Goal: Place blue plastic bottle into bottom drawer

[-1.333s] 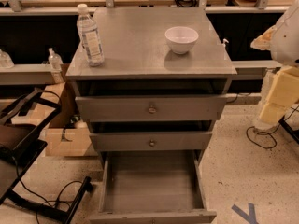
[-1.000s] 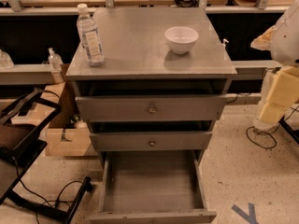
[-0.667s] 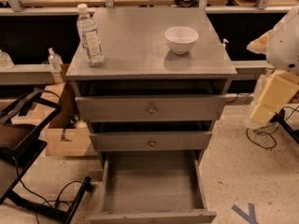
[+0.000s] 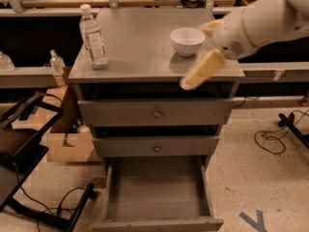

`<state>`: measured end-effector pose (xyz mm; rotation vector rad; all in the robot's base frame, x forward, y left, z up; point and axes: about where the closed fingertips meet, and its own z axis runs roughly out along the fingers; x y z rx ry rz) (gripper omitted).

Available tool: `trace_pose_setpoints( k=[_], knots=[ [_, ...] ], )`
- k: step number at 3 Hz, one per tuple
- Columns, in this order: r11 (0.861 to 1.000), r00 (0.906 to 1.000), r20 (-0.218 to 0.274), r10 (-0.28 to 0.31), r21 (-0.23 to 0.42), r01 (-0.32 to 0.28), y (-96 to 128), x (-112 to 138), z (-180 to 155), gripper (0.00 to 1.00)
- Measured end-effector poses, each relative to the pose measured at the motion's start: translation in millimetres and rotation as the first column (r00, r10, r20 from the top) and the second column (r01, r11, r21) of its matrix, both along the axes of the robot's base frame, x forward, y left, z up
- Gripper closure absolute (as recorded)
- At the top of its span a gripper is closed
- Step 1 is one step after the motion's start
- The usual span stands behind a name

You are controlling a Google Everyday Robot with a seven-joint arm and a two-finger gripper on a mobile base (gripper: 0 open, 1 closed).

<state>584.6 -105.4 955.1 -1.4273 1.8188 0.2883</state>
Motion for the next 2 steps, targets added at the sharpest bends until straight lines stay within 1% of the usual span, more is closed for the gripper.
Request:
trace_pose_setpoints(
  k=[1,2],
  knots=[
    [0.981,0.9986,0.052,-0.008,0.193,-0.002,40,48,12,0.00],
    [0.964,0.9977,0.067,0.010,0.265,-0.028,77,72,28,0.00]
  ],
)
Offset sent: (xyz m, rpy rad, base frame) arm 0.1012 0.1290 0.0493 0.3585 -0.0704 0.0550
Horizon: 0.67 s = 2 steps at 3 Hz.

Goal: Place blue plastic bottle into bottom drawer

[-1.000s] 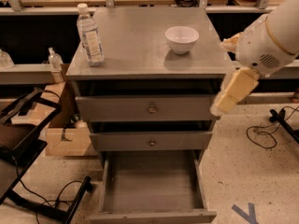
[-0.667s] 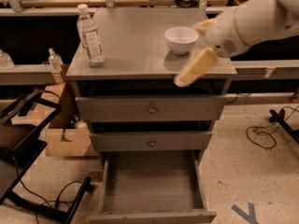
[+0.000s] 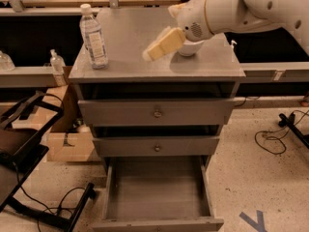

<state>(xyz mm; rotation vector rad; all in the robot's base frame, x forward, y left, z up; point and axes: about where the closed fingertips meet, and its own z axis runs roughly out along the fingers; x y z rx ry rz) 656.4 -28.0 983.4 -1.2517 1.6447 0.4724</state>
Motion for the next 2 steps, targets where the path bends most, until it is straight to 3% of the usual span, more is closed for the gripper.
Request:
trace_pose_setpoints(
  k=[2],
  knots=[
    [0.999,0.9995,0.008,0.030,0.031,-0.030,23,8,-5,0.00]
  ],
)
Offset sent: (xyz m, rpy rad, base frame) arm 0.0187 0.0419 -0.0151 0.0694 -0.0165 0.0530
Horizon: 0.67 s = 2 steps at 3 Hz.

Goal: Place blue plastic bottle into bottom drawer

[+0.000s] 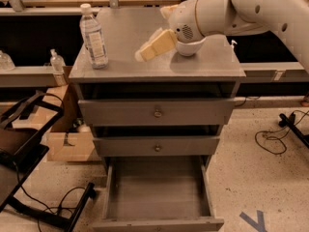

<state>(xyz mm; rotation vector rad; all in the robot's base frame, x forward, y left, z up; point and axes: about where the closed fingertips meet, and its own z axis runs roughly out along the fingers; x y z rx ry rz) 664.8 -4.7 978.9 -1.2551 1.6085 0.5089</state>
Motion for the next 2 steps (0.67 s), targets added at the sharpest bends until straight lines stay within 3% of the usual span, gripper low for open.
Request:
trace_pose_setpoints(
  k=[1,2],
  knots=[
    [0.994,0.9983,0.027,0.051,0.100,-0.053,55,34,-23,0.00],
    [0.982,0.9963,0.052,0.068,0.171,-0.076,86,63,-32,0.00]
  ],
)
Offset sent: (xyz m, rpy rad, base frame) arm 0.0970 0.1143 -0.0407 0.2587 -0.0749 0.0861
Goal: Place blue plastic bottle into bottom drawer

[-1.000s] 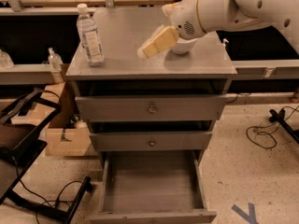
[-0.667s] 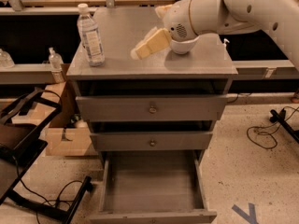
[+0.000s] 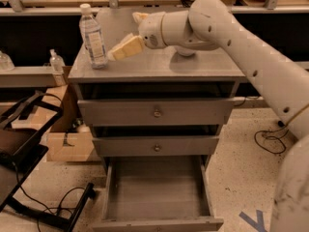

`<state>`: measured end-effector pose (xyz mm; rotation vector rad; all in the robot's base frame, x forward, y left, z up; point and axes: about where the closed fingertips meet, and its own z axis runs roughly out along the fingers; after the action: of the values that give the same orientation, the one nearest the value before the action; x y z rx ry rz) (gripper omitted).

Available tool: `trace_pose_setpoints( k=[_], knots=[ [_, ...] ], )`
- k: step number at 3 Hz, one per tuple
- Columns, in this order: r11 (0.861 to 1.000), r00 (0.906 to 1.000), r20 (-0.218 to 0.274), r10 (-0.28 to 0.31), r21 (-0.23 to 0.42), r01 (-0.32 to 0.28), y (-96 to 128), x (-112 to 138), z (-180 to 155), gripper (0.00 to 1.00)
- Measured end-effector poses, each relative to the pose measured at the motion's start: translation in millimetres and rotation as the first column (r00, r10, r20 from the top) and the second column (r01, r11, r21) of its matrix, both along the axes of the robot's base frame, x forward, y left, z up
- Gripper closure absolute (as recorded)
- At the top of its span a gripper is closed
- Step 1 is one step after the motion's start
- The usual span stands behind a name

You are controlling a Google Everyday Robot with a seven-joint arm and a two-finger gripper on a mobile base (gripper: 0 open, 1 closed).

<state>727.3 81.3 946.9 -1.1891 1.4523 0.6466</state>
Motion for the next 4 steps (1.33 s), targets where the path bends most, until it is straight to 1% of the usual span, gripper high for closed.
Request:
trace_pose_setpoints(
  k=[1,2,3,4],
  knots=[
    [0.998,0.9992,0.002,0.040,0.048,-0.040,33,21,-8,0.00],
    [0.992,0.9964,-0.005,0.085,0.099,-0.084,66,37,-14,0.00],
    [0.976,0.9923,-0.025,0.121,0.184,-0.115,95,44,-24,0.00],
    [0.955,0.9886,-0.043,0.144,0.268,-0.128,120,46,-34,0.18]
  ],
)
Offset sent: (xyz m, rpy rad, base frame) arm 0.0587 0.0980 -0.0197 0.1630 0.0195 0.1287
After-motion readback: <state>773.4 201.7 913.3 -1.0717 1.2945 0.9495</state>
